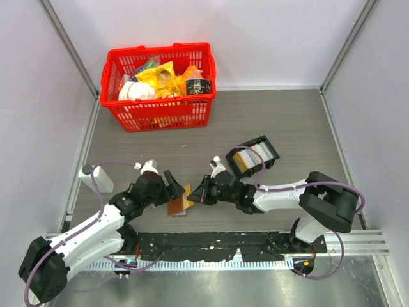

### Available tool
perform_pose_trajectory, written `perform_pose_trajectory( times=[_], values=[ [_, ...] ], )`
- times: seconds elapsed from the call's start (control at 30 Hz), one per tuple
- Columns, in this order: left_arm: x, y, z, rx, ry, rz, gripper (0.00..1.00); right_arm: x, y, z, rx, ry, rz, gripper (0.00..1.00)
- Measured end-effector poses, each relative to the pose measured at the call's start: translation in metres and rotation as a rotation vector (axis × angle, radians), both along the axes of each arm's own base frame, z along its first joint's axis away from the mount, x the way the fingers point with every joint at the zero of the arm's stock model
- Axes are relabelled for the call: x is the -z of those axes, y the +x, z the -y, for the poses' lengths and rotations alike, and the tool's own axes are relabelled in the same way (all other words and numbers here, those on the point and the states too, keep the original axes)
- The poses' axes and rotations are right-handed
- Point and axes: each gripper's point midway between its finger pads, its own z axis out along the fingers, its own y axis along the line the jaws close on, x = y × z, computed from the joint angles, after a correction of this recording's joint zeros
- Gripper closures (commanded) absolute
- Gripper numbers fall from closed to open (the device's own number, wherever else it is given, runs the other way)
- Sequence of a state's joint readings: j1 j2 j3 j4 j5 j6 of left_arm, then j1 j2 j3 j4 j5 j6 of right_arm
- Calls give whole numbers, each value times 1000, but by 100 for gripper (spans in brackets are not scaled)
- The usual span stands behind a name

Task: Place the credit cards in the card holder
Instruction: Open the card holder at the center of the board.

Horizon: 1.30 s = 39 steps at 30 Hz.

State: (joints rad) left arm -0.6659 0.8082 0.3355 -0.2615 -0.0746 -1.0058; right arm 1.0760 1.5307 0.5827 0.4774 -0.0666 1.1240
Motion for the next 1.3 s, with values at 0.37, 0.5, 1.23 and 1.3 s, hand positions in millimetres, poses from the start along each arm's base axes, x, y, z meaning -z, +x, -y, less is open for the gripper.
perform_pose_trajectory(
  times=[0.37, 0.5, 1.23, 1.3],
  values=[
    [-4, 2, 1, -7, -15, 14, 41, 5, 0, -11, -25, 78, -67, 99],
    [-2, 2, 2, -3, -11, 8, 50, 8, -1, -10, -25, 120, -102, 99],
    [-15, 4, 3, 23, -12, 48, 100, 12, 2, -11, -17, 232, -177, 99],
    [-14, 3, 3, 29, -5, 48, 100, 14, 2, -10, -17, 223, -178, 99]
  ],
)
